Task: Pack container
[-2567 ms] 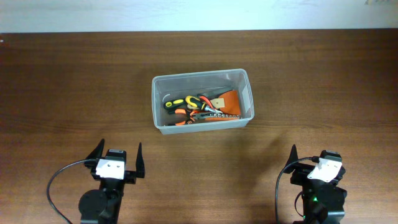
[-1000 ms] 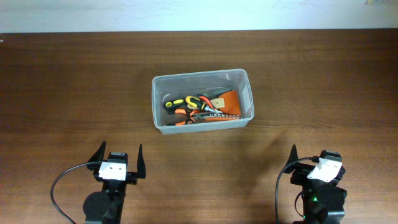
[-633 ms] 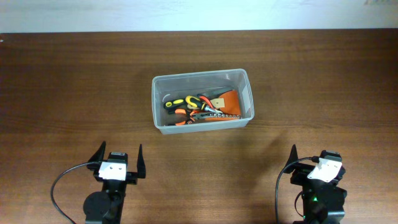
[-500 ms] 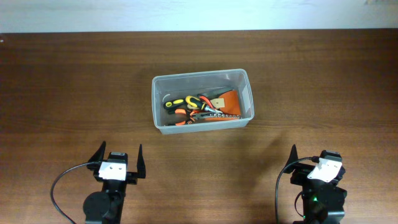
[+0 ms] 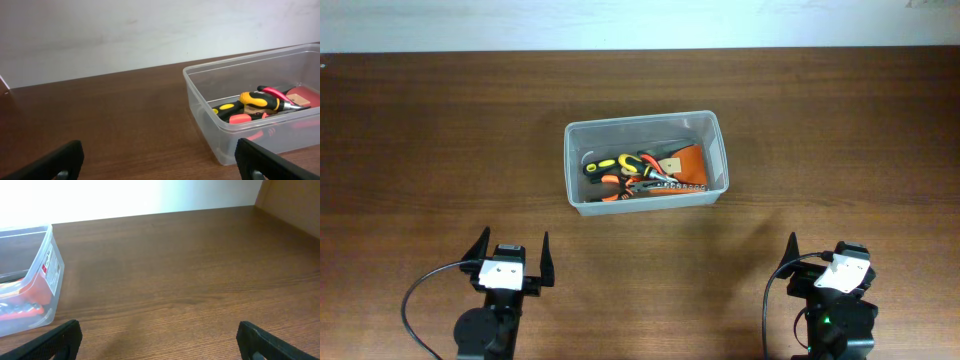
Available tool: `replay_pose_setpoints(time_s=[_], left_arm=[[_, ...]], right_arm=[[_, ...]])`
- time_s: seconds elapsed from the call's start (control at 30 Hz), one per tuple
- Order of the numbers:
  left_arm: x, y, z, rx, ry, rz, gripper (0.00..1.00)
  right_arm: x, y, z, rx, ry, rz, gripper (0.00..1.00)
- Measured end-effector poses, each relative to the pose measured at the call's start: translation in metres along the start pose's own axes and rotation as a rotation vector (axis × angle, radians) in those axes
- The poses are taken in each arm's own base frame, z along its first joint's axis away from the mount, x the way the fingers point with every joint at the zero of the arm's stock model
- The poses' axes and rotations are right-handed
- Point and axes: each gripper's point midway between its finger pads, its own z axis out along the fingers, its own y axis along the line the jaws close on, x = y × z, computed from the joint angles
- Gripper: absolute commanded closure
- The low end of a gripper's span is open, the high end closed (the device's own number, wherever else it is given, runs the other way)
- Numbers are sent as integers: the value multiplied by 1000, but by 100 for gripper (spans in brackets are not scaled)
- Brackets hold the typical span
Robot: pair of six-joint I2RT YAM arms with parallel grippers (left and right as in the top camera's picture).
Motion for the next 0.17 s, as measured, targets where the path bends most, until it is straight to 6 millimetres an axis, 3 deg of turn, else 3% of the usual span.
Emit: replay_pose_setpoints(time_s=[0.17], left_arm=[[0, 0, 0, 0, 0, 0, 1]], right_arm=[[0, 0, 0, 0, 0, 0, 1]])
